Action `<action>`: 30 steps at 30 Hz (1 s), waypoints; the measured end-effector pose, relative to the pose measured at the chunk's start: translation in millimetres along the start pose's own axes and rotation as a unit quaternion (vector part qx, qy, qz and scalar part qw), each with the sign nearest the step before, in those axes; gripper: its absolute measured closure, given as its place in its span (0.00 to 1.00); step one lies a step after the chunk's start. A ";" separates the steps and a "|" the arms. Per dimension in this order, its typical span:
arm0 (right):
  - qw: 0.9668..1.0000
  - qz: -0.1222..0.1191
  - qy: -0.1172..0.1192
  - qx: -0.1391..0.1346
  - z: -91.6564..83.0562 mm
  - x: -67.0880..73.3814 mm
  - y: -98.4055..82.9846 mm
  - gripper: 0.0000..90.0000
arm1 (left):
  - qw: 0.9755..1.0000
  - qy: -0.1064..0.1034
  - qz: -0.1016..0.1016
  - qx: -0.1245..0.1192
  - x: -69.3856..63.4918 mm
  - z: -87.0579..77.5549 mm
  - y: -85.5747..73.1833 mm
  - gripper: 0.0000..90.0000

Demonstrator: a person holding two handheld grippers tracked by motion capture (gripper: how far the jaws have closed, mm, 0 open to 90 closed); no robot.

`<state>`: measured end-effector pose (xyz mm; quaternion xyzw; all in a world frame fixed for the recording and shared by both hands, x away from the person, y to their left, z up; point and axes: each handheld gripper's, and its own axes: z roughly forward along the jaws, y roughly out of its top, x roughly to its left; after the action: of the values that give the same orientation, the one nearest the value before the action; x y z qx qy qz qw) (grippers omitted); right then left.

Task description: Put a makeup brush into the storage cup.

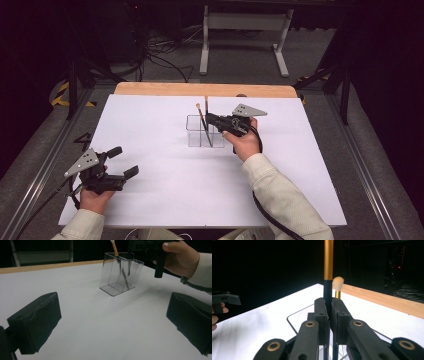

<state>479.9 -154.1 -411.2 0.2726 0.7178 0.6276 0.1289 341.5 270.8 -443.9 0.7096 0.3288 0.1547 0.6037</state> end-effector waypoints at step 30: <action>0.997 -0.064 -0.040 -0.003 -97.4 3.9 27.2 0.29 | 1.000 0.006 0.009 -0.004 -3.6 -11.0 1.1 0.00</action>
<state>431.6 -231.1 -366.7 0.2509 0.7261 0.6088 0.1980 332.4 276.7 -439.8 0.7092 0.3256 0.1656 0.6030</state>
